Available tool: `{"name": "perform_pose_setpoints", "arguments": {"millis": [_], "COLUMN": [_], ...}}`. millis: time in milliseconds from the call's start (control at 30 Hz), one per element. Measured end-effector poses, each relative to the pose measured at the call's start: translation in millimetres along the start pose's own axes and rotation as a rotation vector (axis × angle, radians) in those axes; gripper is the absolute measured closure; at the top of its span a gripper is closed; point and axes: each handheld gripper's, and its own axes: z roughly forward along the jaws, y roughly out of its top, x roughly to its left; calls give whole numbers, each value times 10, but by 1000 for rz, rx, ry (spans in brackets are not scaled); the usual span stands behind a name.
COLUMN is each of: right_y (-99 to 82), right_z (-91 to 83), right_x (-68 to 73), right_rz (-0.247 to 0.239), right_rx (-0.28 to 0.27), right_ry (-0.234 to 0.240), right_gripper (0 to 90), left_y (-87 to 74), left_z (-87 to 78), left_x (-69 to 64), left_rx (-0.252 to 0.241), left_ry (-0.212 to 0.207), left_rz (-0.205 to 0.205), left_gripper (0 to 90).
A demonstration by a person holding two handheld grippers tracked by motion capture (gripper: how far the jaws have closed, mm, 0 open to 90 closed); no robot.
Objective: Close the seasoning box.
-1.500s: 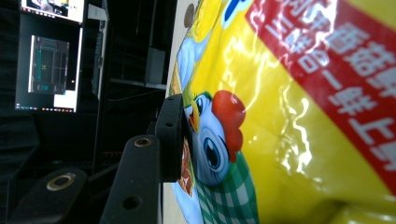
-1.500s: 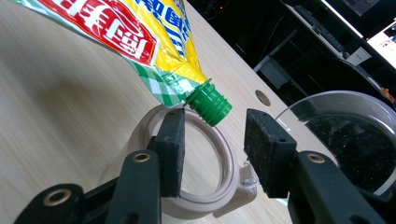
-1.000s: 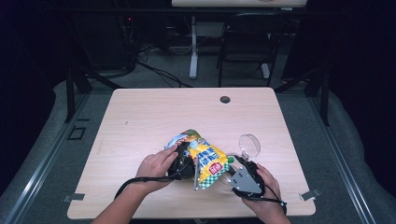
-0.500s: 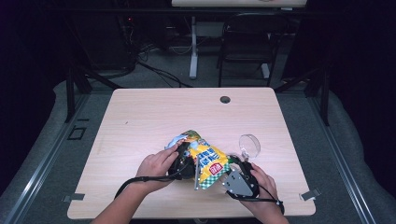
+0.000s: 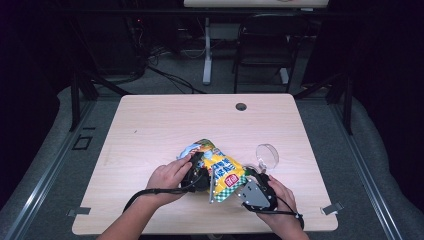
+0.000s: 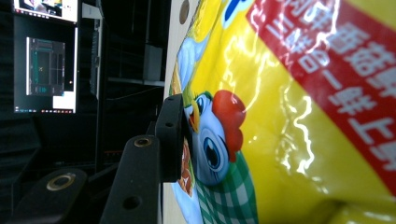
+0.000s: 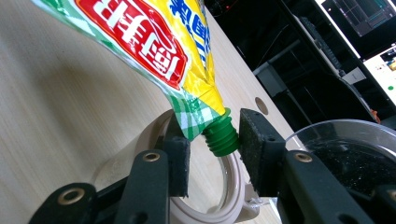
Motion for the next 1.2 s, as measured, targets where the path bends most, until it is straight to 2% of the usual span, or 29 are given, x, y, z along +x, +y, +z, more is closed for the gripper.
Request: {"name": "perform_pose_setpoints", "arguments": {"millis": [167,267,400,500,600,833,867,1033,1200], "right_y": [0,17,50,66,58,44,45,44,42], "right_z": [7,7,9,14,10,13,9,11,22], "right_x": [12,24,50,74,61,64,61,65,94], "right_rz": [-26,-58,-85,-110,-107,-99,-100,-101,-108], "right_rx": [10,17,4,7,15,3,7,2,-10], "right_ry": [-1,-12,-23,-27,-22,-19,-20,-26,-25], "right_gripper": [655,635,610,633,648,663,664,678,697], "left_y": [-1,-7,10,21,22,29,31,37,46], "left_z": [3,2,-11,-11,-10,-21,-27,-31,-45], "left_x": [-6,-4,9,-4,-14,3,10,5,16], "left_rx": [2,0,6,4,12,10,18,17,28], "left_ry": [4,2,0,4,-4,18,23,23,35], "left_rz": [9,6,21,22,18,40,53,45,68], "left_gripper": [635,635,635,635,636,636,636,636,652]}}
